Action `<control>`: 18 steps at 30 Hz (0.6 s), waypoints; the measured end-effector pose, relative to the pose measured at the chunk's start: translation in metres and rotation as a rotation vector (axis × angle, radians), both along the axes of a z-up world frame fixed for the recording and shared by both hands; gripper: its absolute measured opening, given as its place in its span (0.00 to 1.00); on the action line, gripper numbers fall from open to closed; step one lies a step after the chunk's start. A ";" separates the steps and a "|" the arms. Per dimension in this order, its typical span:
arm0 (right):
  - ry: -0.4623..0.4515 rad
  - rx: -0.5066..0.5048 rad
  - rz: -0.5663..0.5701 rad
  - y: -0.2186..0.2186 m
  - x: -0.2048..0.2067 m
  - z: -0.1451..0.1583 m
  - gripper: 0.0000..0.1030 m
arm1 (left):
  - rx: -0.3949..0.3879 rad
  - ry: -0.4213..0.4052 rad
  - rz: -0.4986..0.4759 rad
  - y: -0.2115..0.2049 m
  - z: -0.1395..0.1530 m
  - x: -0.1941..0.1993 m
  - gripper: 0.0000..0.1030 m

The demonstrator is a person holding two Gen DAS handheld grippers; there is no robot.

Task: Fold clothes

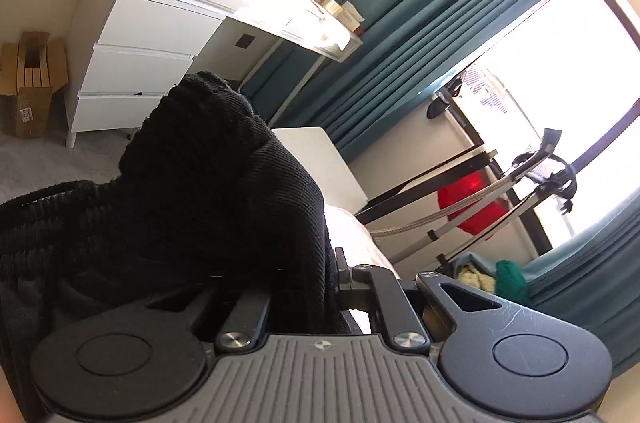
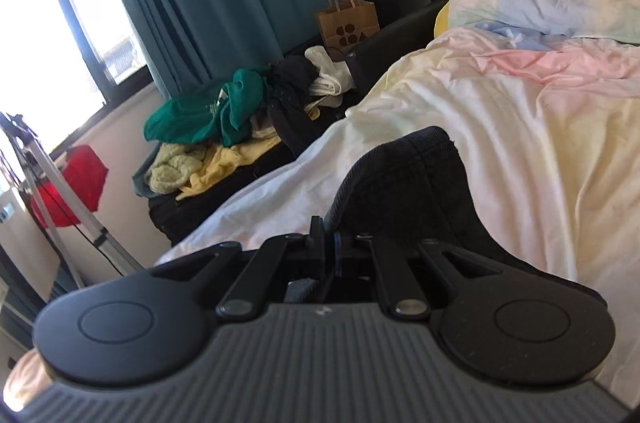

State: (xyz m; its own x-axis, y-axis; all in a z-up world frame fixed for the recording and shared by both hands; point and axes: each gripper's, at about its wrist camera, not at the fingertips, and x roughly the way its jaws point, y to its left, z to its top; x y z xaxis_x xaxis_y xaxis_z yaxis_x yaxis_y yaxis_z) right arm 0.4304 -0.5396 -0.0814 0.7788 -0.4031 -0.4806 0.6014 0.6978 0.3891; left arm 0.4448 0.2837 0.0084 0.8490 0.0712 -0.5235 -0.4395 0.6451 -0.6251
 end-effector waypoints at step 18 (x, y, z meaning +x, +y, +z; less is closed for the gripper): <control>-0.050 0.299 0.146 -0.021 -0.054 -0.029 0.55 | -0.038 -0.011 0.005 0.014 -0.012 -0.065 0.76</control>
State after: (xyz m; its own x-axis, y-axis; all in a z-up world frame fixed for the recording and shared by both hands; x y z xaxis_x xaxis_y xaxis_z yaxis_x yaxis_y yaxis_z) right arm 0.3766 -0.5602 -0.1101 0.8432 -0.1326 -0.5210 0.4789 0.6256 0.6159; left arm 0.3799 0.2979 -0.0032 0.8546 0.0558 -0.5164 -0.4357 0.6182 -0.6543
